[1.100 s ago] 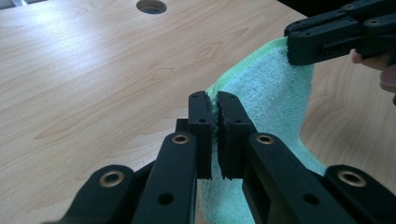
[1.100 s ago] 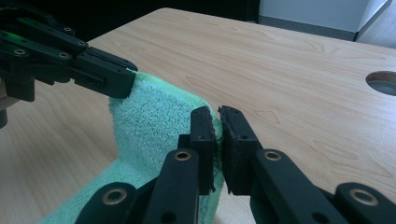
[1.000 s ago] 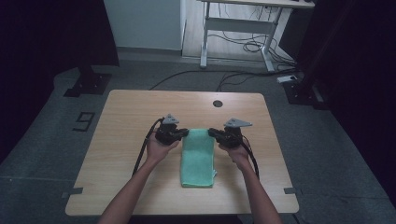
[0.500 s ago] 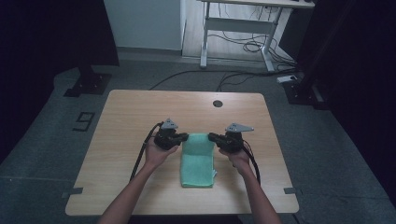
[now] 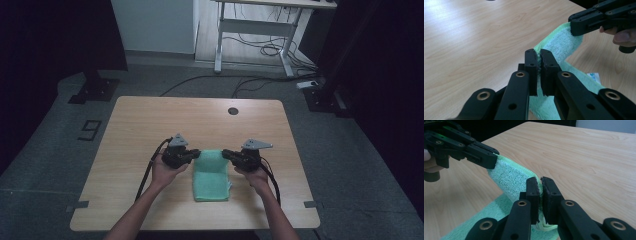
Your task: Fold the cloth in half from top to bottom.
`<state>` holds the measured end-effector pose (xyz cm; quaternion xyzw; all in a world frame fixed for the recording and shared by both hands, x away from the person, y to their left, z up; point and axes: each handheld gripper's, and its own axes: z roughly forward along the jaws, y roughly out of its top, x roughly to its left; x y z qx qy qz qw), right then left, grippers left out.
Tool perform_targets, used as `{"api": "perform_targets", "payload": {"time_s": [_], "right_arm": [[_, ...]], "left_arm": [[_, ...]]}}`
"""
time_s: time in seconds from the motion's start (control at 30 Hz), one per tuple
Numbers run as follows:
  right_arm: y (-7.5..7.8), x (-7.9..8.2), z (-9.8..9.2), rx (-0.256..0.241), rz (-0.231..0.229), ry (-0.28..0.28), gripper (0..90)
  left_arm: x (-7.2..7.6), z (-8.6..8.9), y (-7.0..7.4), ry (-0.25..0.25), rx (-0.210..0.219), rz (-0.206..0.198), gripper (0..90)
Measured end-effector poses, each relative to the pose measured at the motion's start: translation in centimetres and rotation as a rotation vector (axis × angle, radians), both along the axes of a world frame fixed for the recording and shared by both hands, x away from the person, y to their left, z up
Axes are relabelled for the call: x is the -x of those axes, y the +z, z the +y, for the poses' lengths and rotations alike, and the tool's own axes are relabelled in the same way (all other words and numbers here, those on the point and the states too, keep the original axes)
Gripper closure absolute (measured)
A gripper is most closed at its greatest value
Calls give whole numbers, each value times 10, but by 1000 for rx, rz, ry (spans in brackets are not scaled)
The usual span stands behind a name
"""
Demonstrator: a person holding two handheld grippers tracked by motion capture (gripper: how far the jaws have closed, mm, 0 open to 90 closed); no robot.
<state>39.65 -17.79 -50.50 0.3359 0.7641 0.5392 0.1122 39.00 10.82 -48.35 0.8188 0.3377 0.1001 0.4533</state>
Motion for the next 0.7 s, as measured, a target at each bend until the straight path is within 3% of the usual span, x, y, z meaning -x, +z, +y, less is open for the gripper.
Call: {"api": "perform_targets", "payload": {"time_s": [0.37, 0.6, 0.7], "right_arm": [[-14, 25, 0, 36, 14, 47, 837], [-28, 44, 0, 64, 31, 82, 836], [-31, 51, 1, 64, 37, 99, 836]], "left_arm": [[31, 0, -9, -43, -11, -1, 845], [53, -3, -26, -69, -44, 10, 841], [58, -1, -32, -73, -38, 24, 838]]}}
